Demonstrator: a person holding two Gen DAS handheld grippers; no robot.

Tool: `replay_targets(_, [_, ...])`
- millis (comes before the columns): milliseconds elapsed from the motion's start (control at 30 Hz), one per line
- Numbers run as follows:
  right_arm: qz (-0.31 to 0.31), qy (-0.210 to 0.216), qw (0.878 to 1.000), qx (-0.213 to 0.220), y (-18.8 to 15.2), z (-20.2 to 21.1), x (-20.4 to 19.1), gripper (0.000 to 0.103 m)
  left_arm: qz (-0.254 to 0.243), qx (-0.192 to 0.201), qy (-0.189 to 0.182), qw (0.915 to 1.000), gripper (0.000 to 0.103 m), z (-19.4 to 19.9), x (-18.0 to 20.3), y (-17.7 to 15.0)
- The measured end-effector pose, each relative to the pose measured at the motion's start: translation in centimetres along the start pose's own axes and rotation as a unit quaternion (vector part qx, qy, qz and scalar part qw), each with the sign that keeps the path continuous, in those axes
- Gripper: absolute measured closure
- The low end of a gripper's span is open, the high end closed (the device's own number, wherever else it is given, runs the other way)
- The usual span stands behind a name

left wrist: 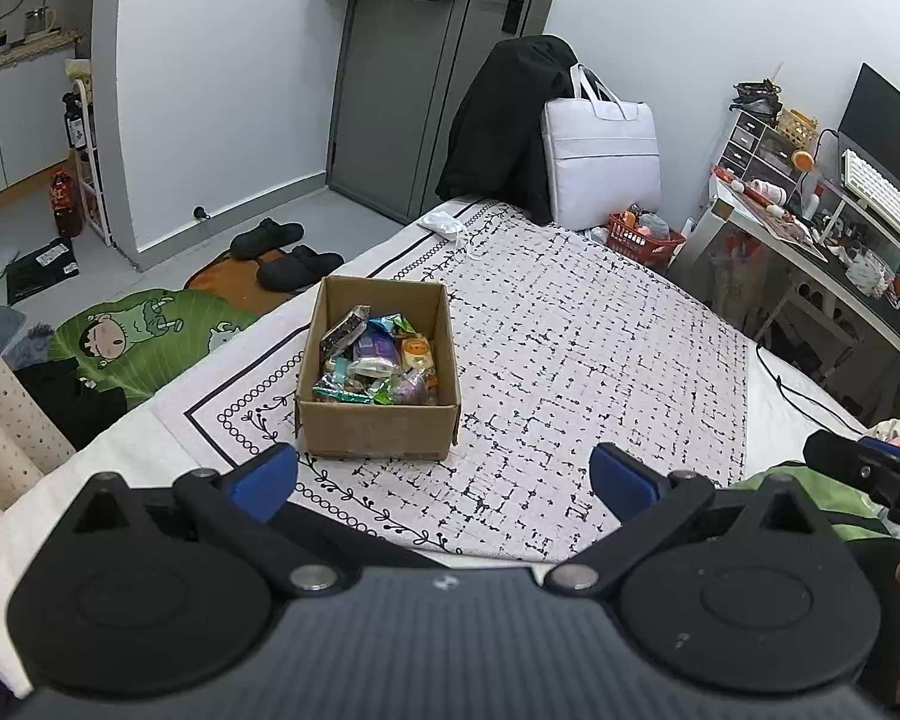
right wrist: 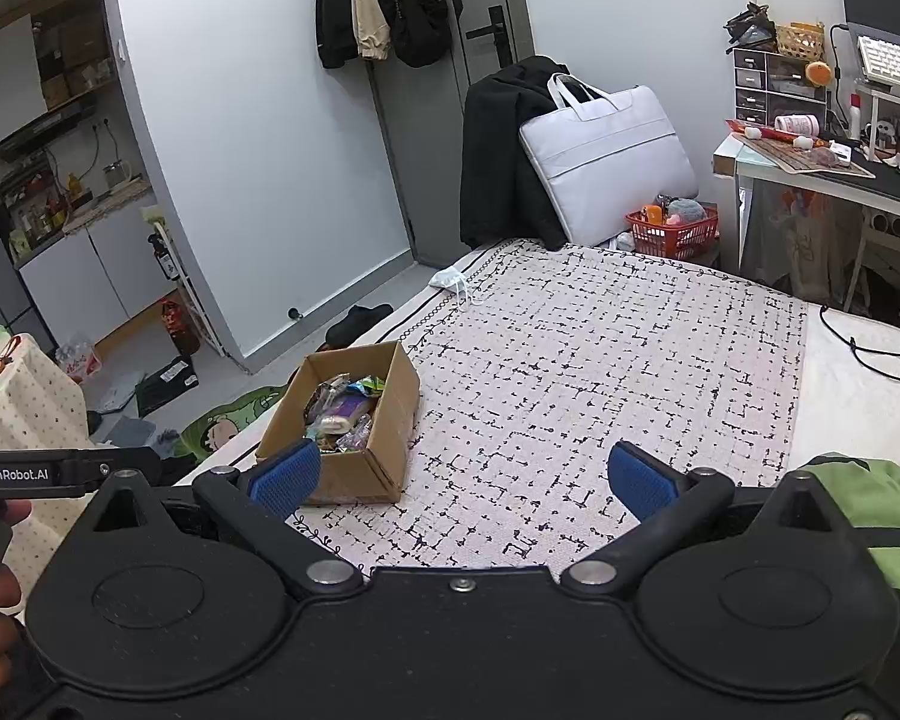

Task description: Organize snacks

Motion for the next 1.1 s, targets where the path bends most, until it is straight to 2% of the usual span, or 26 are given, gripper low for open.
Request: replay_targets(1100, [0.003, -0.001, 1.000, -0.004, -0.15, -0.13, 0.18, 0.000, -0.001, 0.001, 0.000, 1.0000, 0.000, 0.07, 0.19, -0.44])
Point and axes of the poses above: each gripper's, at about its wrist camera, not at the fingertips, and z roughly against the way its jaws point, x to its right, y to its top, the point moved 10 cm from there along -z, roughly the way its jaws point, and after that the axes turned 6 degrees about y, right-handed, at the moved point
